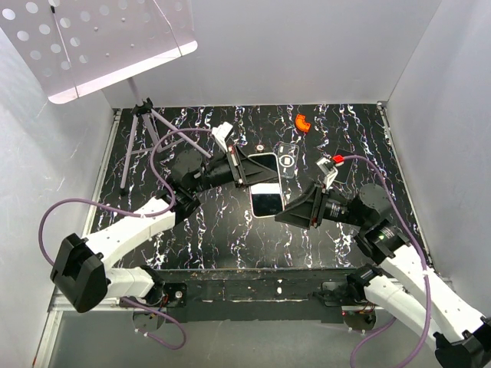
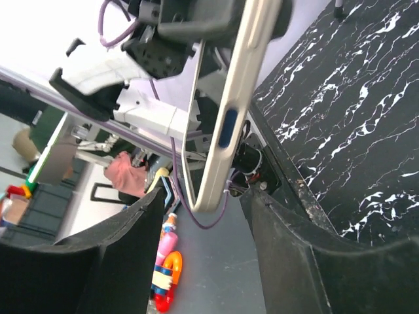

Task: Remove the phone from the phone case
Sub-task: Remove the phone case from the phone.

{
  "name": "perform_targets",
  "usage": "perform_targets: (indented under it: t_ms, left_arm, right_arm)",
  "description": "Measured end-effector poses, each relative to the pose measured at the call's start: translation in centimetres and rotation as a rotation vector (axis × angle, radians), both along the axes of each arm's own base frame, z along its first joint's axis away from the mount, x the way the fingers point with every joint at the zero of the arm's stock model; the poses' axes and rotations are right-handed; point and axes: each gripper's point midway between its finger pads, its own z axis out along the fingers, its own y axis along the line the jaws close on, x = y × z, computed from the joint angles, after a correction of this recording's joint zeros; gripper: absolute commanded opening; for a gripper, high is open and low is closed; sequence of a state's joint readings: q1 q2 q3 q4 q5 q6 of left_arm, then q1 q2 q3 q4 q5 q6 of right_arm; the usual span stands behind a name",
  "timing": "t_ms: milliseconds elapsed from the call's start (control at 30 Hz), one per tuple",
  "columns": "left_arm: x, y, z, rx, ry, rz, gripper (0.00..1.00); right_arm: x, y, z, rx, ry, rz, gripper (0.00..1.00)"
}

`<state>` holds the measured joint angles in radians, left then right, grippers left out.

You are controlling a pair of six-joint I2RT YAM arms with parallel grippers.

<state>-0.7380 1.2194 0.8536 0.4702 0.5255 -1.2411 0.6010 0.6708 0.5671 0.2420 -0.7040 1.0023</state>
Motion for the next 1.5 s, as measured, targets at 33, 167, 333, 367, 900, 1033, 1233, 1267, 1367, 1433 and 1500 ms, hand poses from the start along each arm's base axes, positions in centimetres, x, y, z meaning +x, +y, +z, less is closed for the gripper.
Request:
perform_targets:
  t_ms: [33, 167, 333, 367, 900, 1033, 1233, 1267, 1367, 1433, 1500]
  left_arm:
    - [0.1, -0.1, 0.5, 0.002, 0.0, -0.026, 0.0]
    - [-0.2, -0.5, 0.8, 0.008, 0.011, -0.104, 0.0]
    - [-1.0, -0.9, -0.2, 0.026, 0.046, -0.176, 0.0]
    - [-1.1, -0.9, -0.3, 0.028, 0.049, -0.181, 0.0]
    - [-2.7, -0.5, 0.9, -0.005, -0.017, -0.275, 0.0]
    - [-3.2, -0.7, 1.6, -0.053, -0.026, -0.331, 0.0]
    - [-3.5, -0.7, 2.5, -0.094, -0.008, -0.353, 0.0]
    - [-3.5, -0.6, 2.6, -0.096, -0.002, -0.353, 0.0]
    - [-3.9, -0.4, 3.0, -0.107, 0.058, -0.375, 0.0]
    - [-5.5, -0.5, 3.5, -0.115, 0.08, -0.435, 0.0]
    - [-7.0, -0.4, 4.0, -0.121, 0.086, -0.486, 0.0]
  right_arm:
    - [-0.2, -0.2, 0.2, -0.015, -0.03, 0.0, 0.61]
    - [-0.7, -0.3, -0.1, -0.06, -0.066, 0.033, 0.55]
    - [-1.2, -0.1, -1.0, -0.075, -0.047, 0.087, 0.46]
    - [-1.3, -0.1, -0.9, -0.068, -0.052, 0.092, 0.42]
    - [-2.9, 0.3, -0.2, -0.026, -0.089, 0.242, 0.01]
    - [-3.0, 0.1, 0.0, -0.027, -0.218, 0.231, 0.01]
    - [-2.7, -0.1, 0.7, -0.078, -0.334, 0.195, 0.01]
    - [-2.7, -0.1, 0.8, -0.09, -0.345, 0.197, 0.01]
    - [-1.8, 0.0, 0.5, -0.148, -0.389, 0.154, 0.01]
    - [0.0, 0.1, -0.1, -0.213, -0.398, 0.084, 0.01]
    - [1.5, 0.0, -1.0, -0.28, -0.393, 0.031, 0.01]
